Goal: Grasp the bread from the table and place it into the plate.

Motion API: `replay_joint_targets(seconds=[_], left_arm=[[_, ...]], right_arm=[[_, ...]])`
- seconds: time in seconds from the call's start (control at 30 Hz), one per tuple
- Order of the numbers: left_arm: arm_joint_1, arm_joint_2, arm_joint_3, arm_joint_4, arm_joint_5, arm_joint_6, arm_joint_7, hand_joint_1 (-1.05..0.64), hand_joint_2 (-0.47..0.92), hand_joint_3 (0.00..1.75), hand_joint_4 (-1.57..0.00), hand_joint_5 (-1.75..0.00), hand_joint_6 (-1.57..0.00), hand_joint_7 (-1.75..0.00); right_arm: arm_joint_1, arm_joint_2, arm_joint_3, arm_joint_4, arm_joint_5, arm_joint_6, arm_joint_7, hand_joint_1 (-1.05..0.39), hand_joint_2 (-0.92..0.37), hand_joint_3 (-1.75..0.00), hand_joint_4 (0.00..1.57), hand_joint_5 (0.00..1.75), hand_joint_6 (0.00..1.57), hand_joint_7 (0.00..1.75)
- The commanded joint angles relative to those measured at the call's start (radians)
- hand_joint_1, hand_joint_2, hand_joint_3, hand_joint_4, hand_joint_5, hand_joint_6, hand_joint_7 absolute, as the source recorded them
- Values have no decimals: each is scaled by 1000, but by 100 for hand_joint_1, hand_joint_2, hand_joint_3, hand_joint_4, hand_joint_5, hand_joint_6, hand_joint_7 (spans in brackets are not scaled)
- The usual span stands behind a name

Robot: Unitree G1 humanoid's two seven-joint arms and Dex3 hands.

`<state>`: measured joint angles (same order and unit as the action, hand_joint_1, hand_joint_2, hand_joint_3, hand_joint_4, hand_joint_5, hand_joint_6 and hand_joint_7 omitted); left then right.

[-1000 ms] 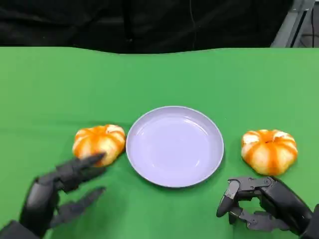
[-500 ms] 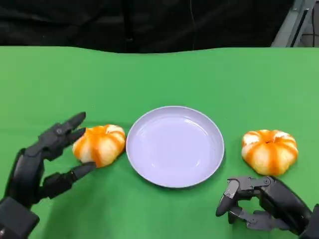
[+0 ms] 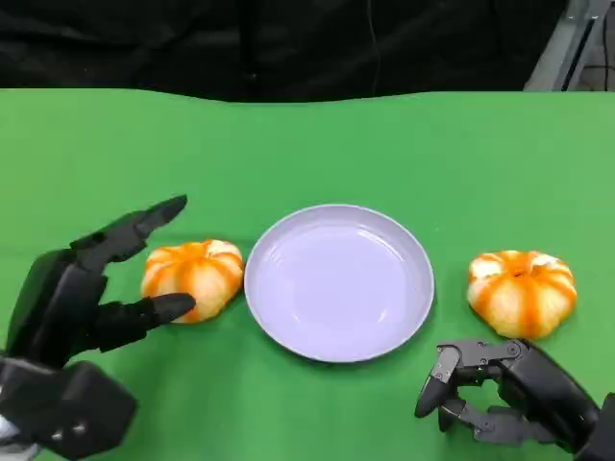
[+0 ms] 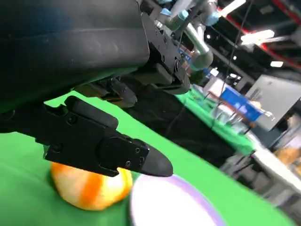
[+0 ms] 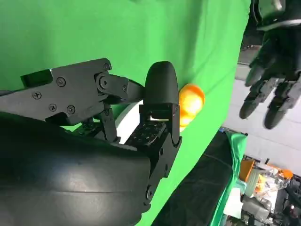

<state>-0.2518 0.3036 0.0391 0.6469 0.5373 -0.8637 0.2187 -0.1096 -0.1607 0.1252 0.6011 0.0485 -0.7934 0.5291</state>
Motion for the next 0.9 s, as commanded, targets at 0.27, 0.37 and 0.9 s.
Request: replay_joint_targets(seconds=[0.27, 0.37, 0.9], left_arm=[[-58, 87, -157, 21, 187, 139, 171, -78, 92, 7, -59, 0, -56, -1], [-68, 92, -185, 30, 184, 161, 175, -79, 92, 6, -60, -1, -56, -1], [-172, 79, -328, 195, 181, 273, 181, -89, 92, 12, -56, 0, -54, 0]], right_arm=[[9, -11, -4, -9, -2, -6, -6, -7, -88, -54, 72, 156, 83, 106], [8, -11, -5, -8, -2, -6, -7, -7, -88, -55, 72, 156, 83, 106], [14, -11, -4, -20, -7, -4, -14, -7, -86, -56, 72, 156, 82, 109]])
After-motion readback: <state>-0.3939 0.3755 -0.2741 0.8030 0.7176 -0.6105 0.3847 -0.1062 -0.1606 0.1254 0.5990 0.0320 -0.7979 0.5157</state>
